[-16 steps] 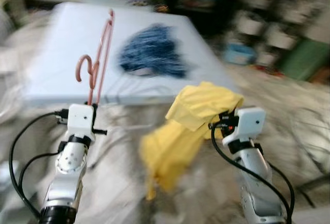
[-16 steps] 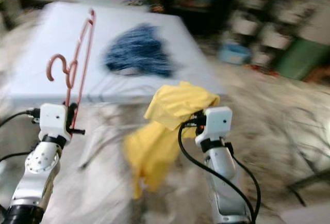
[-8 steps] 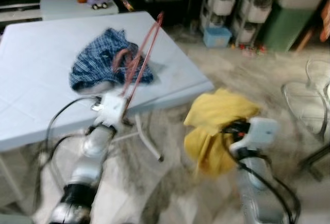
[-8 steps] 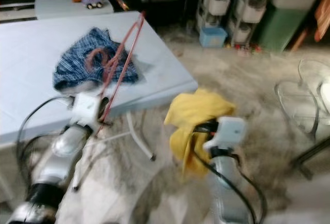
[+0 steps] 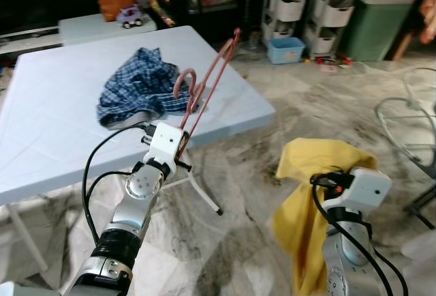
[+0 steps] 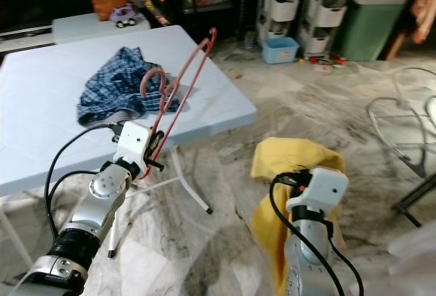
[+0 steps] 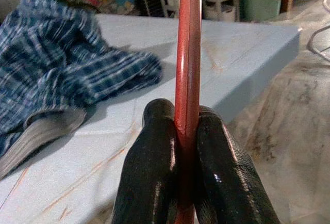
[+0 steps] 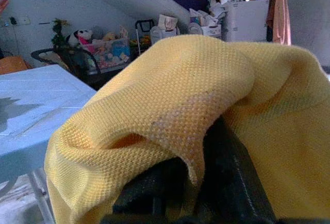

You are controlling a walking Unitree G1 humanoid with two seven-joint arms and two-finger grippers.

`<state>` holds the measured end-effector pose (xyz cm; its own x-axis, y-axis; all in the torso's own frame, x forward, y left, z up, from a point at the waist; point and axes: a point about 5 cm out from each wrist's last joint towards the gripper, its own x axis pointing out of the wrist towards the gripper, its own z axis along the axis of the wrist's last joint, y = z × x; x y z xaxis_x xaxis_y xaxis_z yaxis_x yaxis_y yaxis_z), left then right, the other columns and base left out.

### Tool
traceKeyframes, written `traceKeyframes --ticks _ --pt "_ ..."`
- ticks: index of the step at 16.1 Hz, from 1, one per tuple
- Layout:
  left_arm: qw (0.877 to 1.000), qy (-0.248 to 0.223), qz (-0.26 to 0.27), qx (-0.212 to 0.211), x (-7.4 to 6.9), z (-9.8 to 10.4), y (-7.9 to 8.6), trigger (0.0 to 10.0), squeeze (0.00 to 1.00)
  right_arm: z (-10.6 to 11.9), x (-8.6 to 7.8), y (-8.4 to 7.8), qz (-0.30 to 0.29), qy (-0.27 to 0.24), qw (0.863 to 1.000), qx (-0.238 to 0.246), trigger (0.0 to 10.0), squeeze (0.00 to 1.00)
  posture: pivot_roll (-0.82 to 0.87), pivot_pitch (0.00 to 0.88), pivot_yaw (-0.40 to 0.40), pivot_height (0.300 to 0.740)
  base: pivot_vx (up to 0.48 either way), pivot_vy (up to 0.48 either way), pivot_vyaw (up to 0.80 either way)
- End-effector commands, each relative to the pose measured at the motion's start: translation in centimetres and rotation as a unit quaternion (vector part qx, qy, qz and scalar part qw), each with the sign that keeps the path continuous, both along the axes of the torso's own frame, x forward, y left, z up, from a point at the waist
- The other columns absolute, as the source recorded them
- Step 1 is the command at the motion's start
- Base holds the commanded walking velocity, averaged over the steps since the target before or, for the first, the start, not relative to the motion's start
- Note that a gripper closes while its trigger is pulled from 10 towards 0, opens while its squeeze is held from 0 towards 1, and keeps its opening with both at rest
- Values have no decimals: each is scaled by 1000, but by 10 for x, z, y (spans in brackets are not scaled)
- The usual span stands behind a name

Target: Hang hanger

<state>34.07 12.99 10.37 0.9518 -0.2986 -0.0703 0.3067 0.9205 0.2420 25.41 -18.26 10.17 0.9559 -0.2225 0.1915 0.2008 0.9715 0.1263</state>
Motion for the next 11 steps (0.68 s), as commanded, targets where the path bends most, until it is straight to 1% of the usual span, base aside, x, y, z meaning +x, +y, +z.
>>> traceKeyframes --ticks 1,4,6,8,10,11 --pt "1000 -11 -9 9 5 6 -2 10000 0 9 3 4 4 -25 1000 1 10000 0 132 0 22 740 0 0 0" --pt "1000 -5 6 0 3 1 0 10000 0 7 3 9 22 -16 1000 -2 10000 0 139 0 -15 740 0 0 0" --pt "1000 2 20 -2 1 -4 2 10000 0 8 5 9 35 -15 999 -9 10000 0 147 0 -41 740 0 0 0" --pt "1000 3 29 -9 -1 -6 4 10000 0 10 7 7 39 -16 999 -11 10000 0 156 0 -56 740 0 0 0" --pt "999 24 29 1 -3 -13 7 10000 0 9 10 6 41 -14 999 -10 10000 0 163 0 -66 740 0 0 0" --pt "999 21 28 4 -4 -15 8 10000 0 8 10 6 42 -12 999 -9 10000 0 162 0 -67 740 0 0 0"
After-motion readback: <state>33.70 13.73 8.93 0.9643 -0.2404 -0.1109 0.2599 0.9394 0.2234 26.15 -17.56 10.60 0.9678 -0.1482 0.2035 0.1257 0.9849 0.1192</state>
